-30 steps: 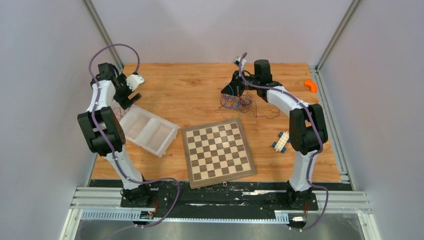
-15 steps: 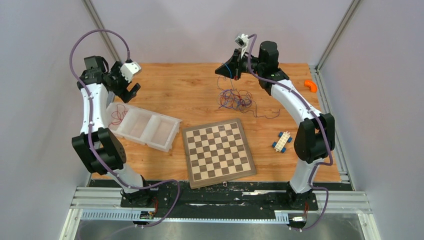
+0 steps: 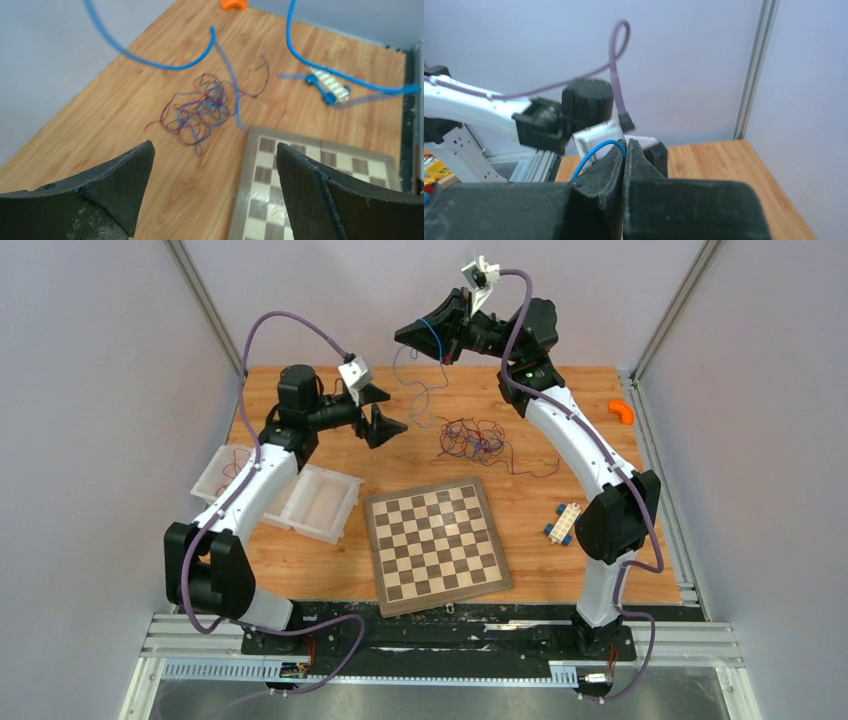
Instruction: Untangle the cables
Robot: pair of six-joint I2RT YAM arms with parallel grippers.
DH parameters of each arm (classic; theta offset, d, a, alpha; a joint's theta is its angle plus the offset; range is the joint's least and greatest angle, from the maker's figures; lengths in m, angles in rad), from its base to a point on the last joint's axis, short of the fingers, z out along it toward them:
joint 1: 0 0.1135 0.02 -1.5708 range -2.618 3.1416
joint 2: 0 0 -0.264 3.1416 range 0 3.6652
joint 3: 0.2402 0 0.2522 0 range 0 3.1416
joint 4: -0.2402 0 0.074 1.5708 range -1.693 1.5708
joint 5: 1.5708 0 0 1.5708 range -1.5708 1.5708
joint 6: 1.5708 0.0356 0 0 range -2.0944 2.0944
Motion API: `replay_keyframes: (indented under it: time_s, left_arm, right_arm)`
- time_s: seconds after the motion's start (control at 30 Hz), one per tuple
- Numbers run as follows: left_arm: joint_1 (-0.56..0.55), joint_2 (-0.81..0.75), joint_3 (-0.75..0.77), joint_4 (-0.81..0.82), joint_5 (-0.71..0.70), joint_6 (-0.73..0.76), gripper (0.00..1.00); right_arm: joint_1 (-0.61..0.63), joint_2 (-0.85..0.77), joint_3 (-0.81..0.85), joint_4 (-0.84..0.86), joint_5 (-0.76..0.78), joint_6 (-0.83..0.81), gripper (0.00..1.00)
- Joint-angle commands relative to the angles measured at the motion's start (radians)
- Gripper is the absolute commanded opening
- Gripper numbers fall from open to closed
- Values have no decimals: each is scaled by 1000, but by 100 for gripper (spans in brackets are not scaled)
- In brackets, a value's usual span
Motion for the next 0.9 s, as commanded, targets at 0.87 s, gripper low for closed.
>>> replay_keyframes:
  time_s: [0.87]
  left_arm:
    - [-39, -43, 58, 662, 140, -459, 100]
  right_arm:
    - [85, -9, -41, 153, -28, 43, 0]
